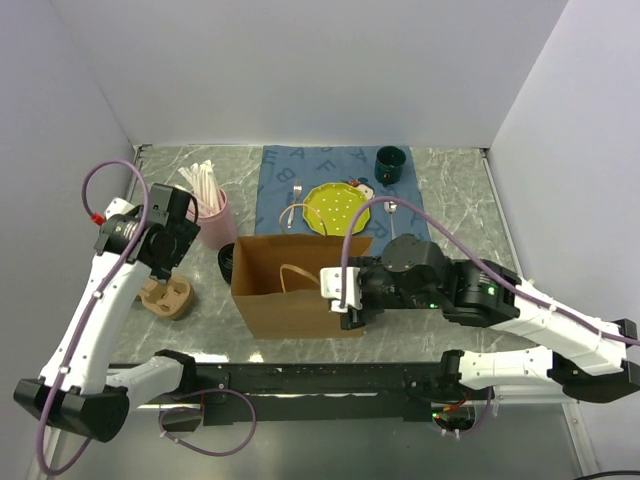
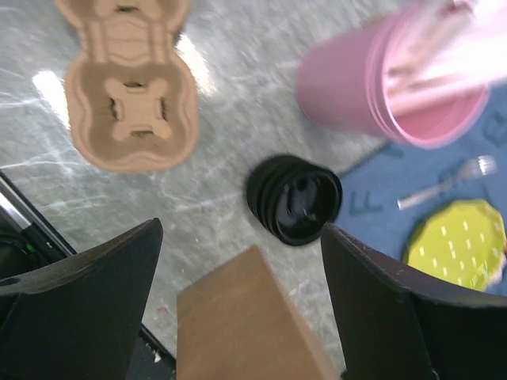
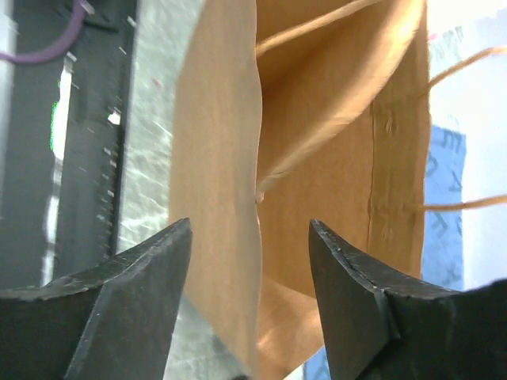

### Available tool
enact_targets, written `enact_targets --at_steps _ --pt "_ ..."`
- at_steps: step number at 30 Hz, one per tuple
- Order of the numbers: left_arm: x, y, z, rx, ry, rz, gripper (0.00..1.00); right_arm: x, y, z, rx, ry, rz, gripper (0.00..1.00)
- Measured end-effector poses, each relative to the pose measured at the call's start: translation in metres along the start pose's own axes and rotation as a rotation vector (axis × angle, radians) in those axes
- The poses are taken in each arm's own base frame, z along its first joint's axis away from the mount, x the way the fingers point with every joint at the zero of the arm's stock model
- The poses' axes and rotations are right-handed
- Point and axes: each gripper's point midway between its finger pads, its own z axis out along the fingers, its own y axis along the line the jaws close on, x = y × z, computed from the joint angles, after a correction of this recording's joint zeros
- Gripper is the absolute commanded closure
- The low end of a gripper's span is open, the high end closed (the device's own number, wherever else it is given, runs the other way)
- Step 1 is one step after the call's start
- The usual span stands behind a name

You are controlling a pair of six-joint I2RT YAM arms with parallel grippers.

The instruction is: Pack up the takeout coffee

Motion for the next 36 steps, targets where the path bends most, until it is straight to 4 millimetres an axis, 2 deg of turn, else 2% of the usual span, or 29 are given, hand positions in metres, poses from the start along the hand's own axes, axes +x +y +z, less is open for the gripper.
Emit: enact_targets --at_steps 5,10,14,18,21,24,26,32,36 --pt "-0.019 0.005 0.017 -0.093 -0.041 -0.049 0.17 -0.027 0.001 -0.02 -0.016 -0.104 0.048 0.28" --pt "-0.039 0.019 0.028 -0.158 -0.092 -0.091 0.21 -0.053 0.001 -0.047 -0.001 -0.247 0.126 0.3" --pt "-0.048 0.047 0.043 -0.233 -0.108 -0.091 0.25 -0.074 -0.004 -0.078 0.049 -0.387 0.228 0.31" --pt "-0.049 0.076 0.062 -0.337 -0.089 -0.13 0.26 -0.074 -0.006 -0.096 0.096 -0.456 0.325 0.3" --pt "-0.052 0.088 0.069 -0.37 -0.079 -0.18 0.3 -0.063 -0.003 -0.092 0.113 -0.447 0.356 0.3" --pt "-0.057 0.084 0.075 -0.343 -0.076 -0.198 0.33 -0.051 -0.001 -0.081 0.12 -0.404 0.365 0.29" --pt "-0.058 0.079 0.082 -0.325 -0.069 -0.175 0.31 -0.045 0.0 -0.074 0.125 -0.38 0.366 0.28" --pt "-0.041 0.078 0.117 -0.359 0.036 -0.029 0.42 -0.038 -0.002 -0.067 0.142 -0.352 0.338 0.27" --pt "-0.031 0.087 0.122 -0.362 0.059 0.013 0.42 -0.038 -0.009 -0.068 0.176 -0.359 0.305 0.27"
